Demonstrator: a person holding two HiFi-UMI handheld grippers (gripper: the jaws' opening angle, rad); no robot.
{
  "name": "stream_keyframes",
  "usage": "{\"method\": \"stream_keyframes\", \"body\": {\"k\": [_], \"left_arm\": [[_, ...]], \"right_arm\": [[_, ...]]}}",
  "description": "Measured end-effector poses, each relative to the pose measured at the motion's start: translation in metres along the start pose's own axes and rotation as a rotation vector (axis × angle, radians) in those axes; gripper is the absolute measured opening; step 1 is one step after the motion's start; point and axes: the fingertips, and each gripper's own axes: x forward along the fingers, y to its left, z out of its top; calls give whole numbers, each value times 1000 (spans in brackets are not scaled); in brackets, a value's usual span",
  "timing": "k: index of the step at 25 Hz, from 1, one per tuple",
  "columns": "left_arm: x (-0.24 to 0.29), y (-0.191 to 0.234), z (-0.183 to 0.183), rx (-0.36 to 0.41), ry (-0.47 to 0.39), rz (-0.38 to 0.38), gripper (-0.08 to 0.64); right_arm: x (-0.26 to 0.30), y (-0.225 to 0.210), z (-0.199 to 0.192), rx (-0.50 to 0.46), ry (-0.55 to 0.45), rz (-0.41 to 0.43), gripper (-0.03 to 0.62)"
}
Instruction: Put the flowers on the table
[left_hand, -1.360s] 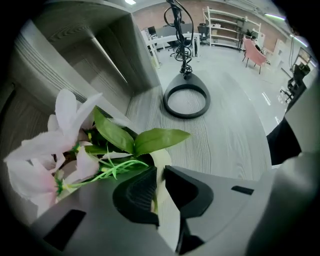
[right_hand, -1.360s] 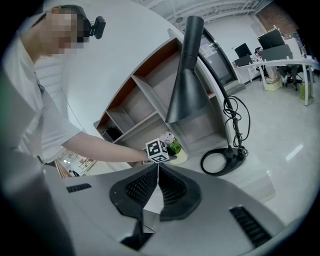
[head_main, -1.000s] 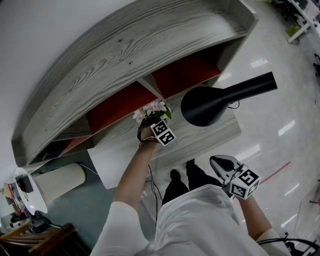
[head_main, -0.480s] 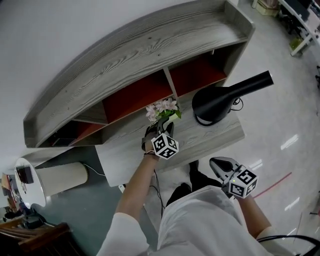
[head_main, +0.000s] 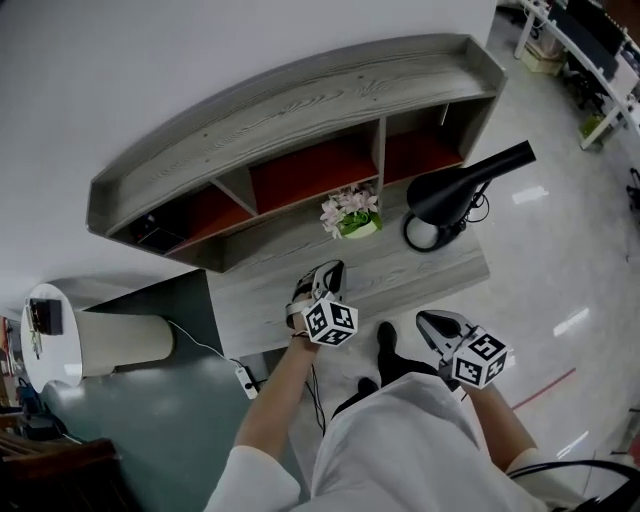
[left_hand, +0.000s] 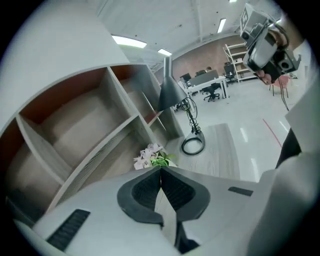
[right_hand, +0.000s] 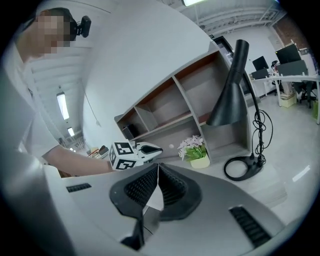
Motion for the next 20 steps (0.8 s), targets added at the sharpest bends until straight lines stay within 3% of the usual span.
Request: {"method": "stream_keyframes", "body": {"k": [5,10,14,20], "left_arm": [[-59,-6,2,-49,-42,44,11],[-121,-4,14,-138,-141,98,9],[-166,-13,24,-225,-203,91,9],[-224,-40,30,-296,-248,62,9]], "right_arm": [[4,37,1,-79,3,37,18],[-1,77,-2,-138,-15,55,18],[-18,97,-5,-174,-43,21,18],[-48,128,-11,-214,-86,-9,18]]}}
